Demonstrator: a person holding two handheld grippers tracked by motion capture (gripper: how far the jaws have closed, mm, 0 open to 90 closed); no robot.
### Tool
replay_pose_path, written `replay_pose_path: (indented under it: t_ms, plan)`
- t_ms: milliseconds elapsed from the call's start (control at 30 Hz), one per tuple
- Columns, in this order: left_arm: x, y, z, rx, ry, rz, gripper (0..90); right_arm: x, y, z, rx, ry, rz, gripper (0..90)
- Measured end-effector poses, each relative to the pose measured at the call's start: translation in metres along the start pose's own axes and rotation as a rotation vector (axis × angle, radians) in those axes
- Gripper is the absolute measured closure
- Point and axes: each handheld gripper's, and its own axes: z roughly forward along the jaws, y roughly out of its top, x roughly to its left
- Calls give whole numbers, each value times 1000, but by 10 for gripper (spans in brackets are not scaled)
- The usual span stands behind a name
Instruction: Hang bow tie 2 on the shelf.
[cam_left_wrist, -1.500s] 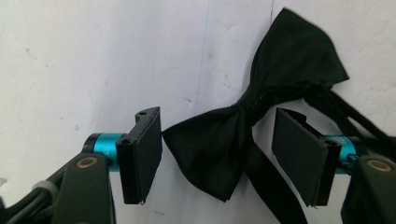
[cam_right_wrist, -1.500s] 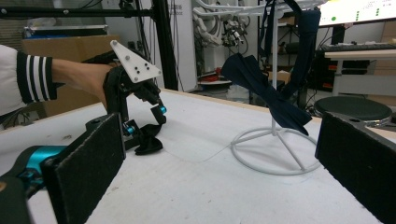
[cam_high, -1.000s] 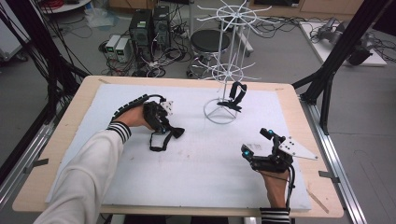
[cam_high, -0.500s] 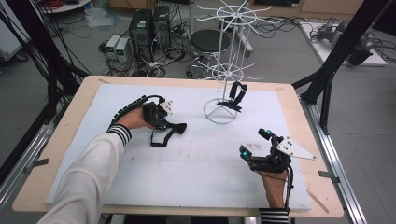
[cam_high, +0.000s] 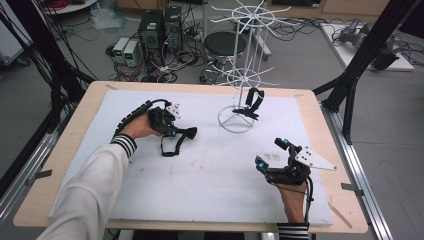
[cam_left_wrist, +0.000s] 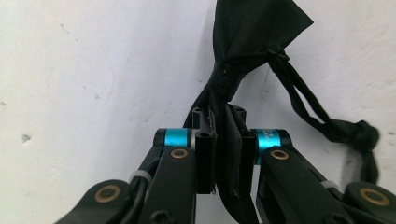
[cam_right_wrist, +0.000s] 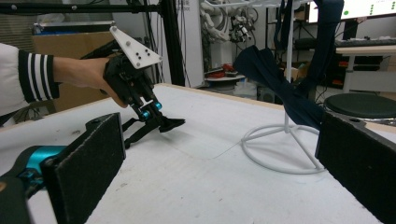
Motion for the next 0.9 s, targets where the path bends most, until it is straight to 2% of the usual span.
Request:
replay_pose_path:
  t_ms: [33,67,233,300,400,467,667,733,833,867,900]
  plan:
    - [-1,1,-1,-16,-4,-10,827,0,0,0,-2,2,-2,7]
    - [-1,2,-4,-17,-9,0,827,0,1,0,-4,5,0,8]
    - [-7,8,-13,-58,-9,-12,826,2,4,-1,-30,18,-5,8]
    - [-10,8,-16,-97,-13,-30,827,3,6,0,-36,23,-11,8]
    - [-11,5,-21,-118,-17,-44,827,5,7,1,-40,36,1,7]
    - [-13,1,-24,-141,-22,-61,827,6,7,3,-32,38,8,7]
    - [-16,-6,-32,-180,-24,-88,827,11,12,9,15,69,-18,7]
    - [-18,-7,-35,-195,-25,-96,827,12,14,11,12,80,-22,8]
    - [-23,-7,-38,-207,-29,-87,827,13,17,14,26,92,-24,8]
    - [-25,-6,-40,-211,-35,-73,827,13,19,16,34,103,-30,8]
    - [-27,-5,-41,-229,-36,-78,827,14,21,17,38,110,-30,7]
